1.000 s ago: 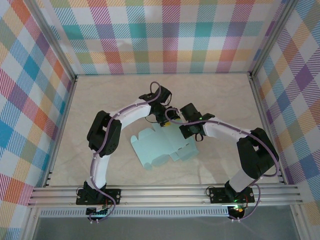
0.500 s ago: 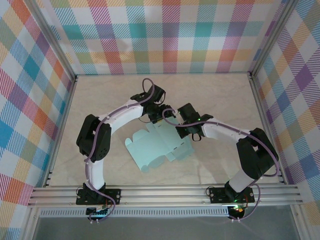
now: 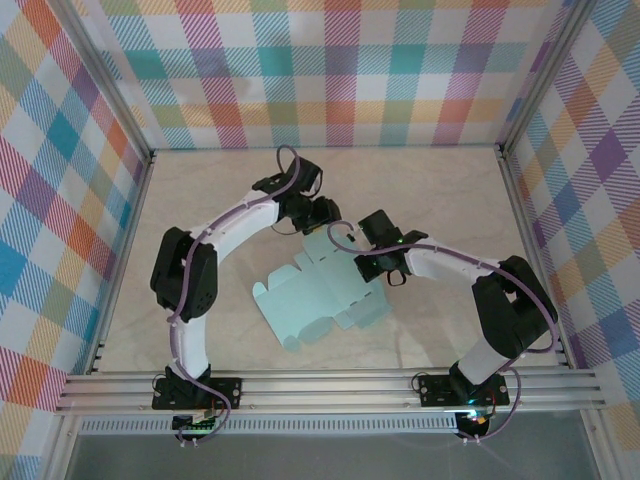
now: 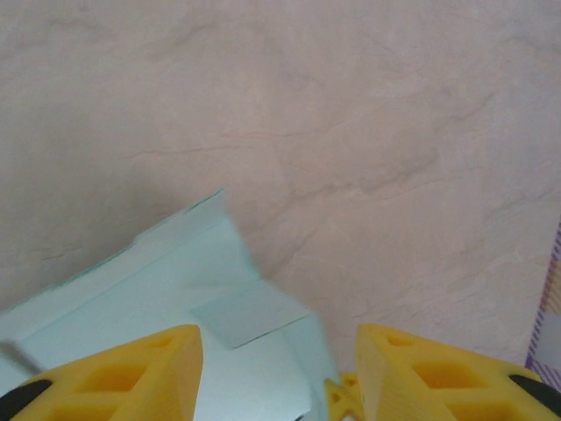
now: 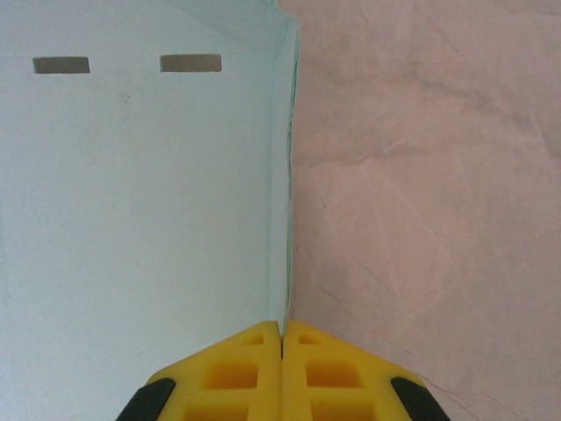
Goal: Fold the paper box
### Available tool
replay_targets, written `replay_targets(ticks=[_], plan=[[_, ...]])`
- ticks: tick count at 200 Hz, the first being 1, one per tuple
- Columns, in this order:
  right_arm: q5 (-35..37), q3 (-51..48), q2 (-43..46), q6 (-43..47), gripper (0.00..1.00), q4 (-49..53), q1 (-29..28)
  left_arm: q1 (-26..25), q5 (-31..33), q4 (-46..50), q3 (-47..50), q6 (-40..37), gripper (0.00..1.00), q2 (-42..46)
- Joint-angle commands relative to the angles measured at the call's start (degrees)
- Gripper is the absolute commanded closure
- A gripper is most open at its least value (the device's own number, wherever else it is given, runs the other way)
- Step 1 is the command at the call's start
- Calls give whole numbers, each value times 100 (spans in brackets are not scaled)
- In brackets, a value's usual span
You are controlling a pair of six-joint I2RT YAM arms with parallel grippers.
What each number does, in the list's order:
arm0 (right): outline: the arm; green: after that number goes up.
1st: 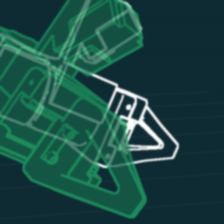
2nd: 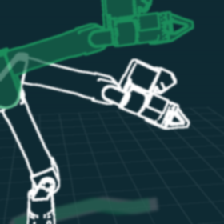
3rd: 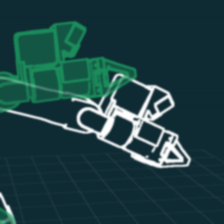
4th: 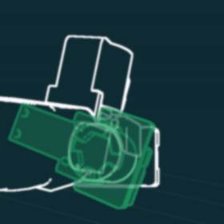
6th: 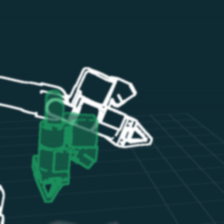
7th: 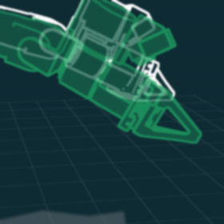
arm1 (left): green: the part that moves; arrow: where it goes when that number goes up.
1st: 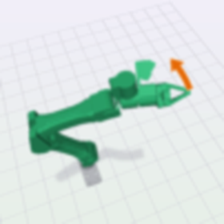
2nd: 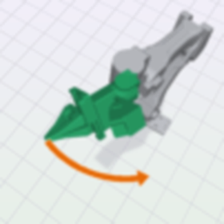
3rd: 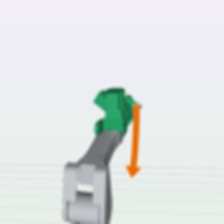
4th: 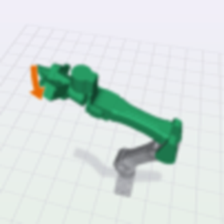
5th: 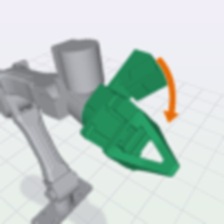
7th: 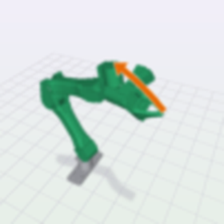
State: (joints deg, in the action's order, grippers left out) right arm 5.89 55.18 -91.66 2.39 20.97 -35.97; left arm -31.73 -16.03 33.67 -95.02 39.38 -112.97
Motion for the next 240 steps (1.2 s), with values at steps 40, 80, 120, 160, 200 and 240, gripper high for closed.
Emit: replay_targets(ticks=[40,80,120,160,200,240], plan=[[-250,-56,131,96,100,-100,19,-146,-224,548,-697,-149,52,-585],[-141,52,29,105,100,-65,15,-275,-334,413,-421,-7,51,-598],[-159,64,25,55,100,-128,18,-488,-418,46,-6,331,51,-623],[-97,68,28,77,100,-73,16,-560,-659,-166,181,547,53,-574],[-121,123,-9,87,100,-75,19,-642,-915,-431,455,784,54,-525],[-180,147,-54,228,100,-41,-10,-664,-1258,-781,625,1169,51,-554]])
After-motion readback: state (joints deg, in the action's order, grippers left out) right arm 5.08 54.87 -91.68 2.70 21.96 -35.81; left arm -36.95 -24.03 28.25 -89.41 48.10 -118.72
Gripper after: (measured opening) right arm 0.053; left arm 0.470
